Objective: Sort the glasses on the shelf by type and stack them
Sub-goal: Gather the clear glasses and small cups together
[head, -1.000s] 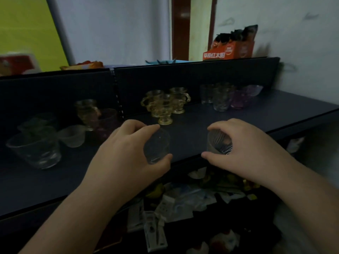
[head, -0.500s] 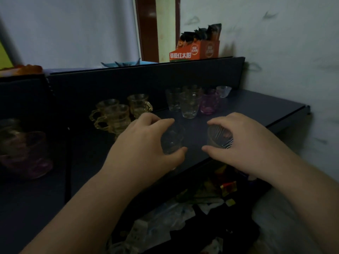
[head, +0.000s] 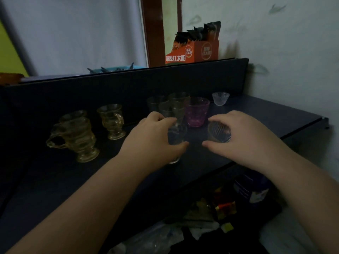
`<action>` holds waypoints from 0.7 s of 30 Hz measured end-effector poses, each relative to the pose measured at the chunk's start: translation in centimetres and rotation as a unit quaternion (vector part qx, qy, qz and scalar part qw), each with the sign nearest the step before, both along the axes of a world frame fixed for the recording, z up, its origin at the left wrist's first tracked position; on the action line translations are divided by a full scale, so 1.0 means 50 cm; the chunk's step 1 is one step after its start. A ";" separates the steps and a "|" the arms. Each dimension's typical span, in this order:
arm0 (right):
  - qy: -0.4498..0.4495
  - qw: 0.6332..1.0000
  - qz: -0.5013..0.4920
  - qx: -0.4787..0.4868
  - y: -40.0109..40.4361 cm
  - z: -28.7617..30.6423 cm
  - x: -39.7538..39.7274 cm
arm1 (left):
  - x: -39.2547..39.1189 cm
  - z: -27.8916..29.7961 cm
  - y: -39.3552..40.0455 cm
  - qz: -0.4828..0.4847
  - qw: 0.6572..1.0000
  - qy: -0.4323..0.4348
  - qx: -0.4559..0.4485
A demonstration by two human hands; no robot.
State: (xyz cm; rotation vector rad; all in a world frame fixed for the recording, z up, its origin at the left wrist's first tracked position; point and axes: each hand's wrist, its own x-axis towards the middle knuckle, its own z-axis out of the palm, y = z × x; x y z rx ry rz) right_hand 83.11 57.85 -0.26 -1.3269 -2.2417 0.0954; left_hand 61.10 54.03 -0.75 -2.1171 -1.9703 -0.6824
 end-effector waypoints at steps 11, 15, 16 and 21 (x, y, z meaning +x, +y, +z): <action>-0.022 0.993 0.116 -0.017 0.198 -0.012 0.147 | 0.143 -0.018 0.096 0.169 0.985 -0.026 0.011; -0.020 0.989 0.144 -0.028 0.223 -0.017 0.160 | 0.152 -0.013 0.108 0.203 0.979 0.000 -0.008; -0.020 0.988 0.147 -0.029 0.227 -0.018 0.163 | 0.153 -0.011 0.108 0.206 0.978 0.001 -0.013; -0.023 0.990 0.136 -0.033 0.234 -0.013 0.179 | 0.175 0.008 0.095 0.194 0.980 0.045 0.009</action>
